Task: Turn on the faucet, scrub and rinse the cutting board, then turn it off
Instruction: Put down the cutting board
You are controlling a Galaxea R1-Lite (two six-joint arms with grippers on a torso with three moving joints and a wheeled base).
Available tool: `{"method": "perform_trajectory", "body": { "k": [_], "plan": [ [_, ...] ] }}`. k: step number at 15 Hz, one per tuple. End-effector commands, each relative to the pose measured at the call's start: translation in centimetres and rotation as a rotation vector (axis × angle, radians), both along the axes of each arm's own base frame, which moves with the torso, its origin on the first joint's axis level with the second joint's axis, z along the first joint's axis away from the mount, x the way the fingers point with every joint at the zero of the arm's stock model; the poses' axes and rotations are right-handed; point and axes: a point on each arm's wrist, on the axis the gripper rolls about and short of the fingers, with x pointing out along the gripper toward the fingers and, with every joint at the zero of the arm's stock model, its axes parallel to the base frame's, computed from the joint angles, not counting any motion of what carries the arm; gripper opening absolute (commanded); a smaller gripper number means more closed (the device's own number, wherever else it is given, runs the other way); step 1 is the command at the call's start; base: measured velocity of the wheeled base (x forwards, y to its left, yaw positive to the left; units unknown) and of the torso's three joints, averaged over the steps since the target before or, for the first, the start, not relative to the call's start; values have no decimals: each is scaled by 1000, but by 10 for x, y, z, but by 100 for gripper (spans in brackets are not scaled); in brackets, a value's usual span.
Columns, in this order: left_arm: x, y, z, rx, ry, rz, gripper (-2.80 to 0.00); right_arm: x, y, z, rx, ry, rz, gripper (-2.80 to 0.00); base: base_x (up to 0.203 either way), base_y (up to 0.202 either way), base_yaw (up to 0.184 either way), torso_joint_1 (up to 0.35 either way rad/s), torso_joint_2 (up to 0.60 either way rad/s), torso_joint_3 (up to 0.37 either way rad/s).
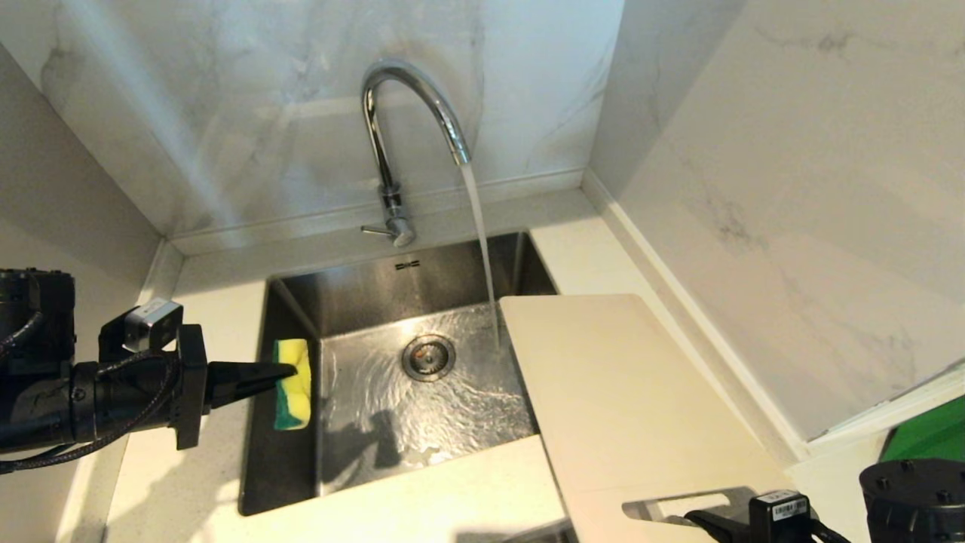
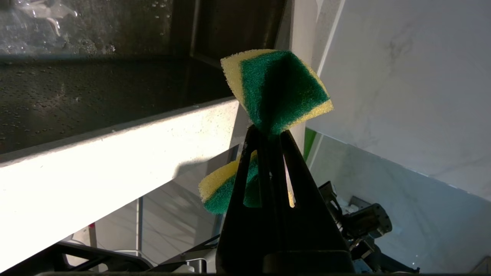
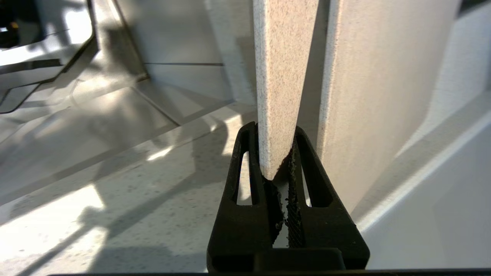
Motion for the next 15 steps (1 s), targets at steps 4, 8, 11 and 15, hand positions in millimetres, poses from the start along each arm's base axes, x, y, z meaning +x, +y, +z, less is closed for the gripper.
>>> {"method": "perform_trajectory", "body": {
  "k": [4,8,11,15],
  "plan": [
    [2,4,0,-6,3,14,-280,0,1,-11,-20,63,16,-280,0,0,0,0,0,0],
    [3,4,0,-7,-2,14,-280,-6,-1,-22,-19,133,46,-280,0,0,0,0,0,0],
    [6,3,-3,-4,10,14,-280,-4,0,-29,-25,196,59,-280,0,0,0,0,0,0],
    [5,3,-2,-5,7,14,-280,2,3,-38,-29,263,81,-280,0,0,0,0,0,0]
  ]
}}
